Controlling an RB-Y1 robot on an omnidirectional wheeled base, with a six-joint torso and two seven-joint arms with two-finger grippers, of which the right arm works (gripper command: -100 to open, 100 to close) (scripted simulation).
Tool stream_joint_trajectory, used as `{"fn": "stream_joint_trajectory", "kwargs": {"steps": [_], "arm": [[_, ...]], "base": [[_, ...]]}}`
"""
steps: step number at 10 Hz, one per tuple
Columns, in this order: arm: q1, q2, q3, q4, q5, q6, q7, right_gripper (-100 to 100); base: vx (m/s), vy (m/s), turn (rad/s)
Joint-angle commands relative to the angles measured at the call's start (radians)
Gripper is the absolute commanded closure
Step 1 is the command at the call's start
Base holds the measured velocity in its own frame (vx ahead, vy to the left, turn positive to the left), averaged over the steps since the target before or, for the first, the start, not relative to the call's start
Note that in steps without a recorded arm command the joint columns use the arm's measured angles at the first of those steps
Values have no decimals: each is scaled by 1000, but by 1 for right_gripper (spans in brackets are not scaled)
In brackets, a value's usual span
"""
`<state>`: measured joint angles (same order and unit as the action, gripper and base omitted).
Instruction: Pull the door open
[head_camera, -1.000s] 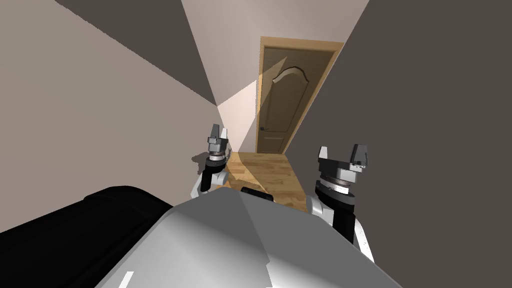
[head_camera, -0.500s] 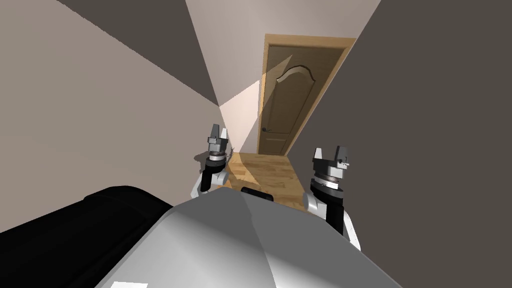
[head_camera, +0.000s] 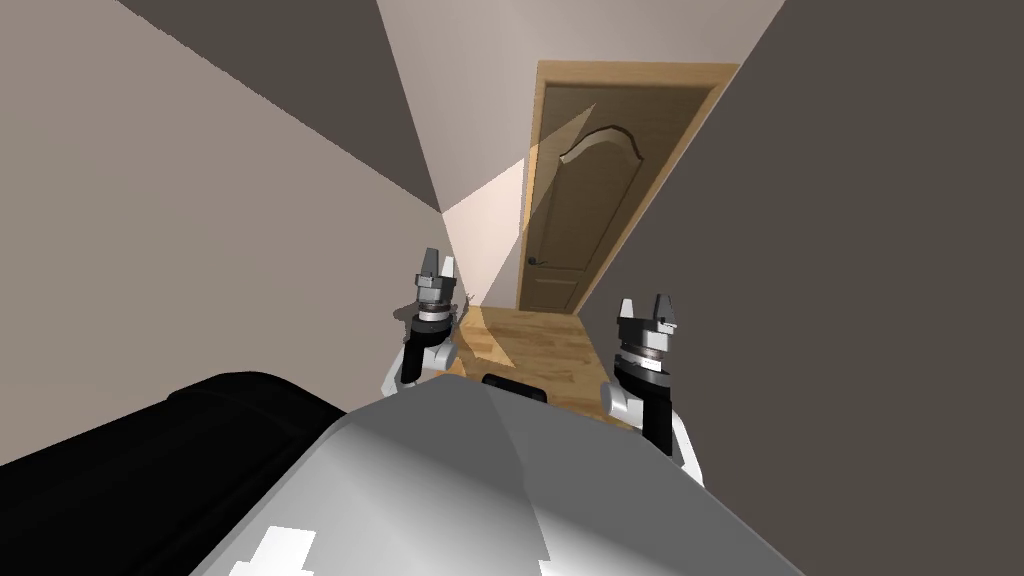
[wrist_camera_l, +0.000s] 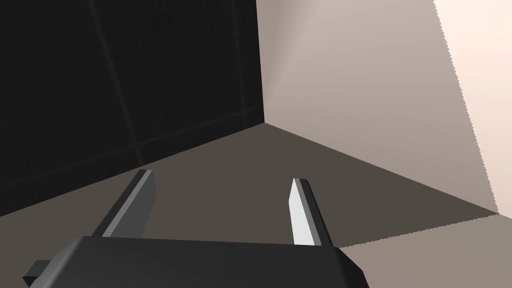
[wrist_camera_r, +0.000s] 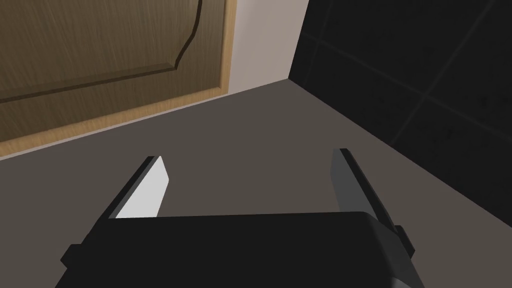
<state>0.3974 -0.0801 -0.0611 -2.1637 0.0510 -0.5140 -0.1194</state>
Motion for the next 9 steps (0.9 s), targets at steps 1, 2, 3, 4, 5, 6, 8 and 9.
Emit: {"fn": "stream_joint_trajectory", "kwargs": {"steps": [1,2,3,4,5,6,8,9], "arm": [[-18,-7,-1,42,-15,-6,7,-100],[-28,-11,0,66,-22,-9,11,-100],[-39,-14,1,92,-31,-11,17,-100],[-50,-18,2,120,-40,-14,22,-100],[-62,-22,3,148,-49,-17,28,-100],[-73,-25,4,176,-59,-20,34,-100],[-98,-33,7,235,-78,-26,45,-100],[-111,-37,8,266,-88,-29,51,-100]], "base": [[84,15,63],[92,2,62],[101,12,65],[100,20,86],[93,24,95],[96,23,73],[96,22,75],[97,6,88]]}}
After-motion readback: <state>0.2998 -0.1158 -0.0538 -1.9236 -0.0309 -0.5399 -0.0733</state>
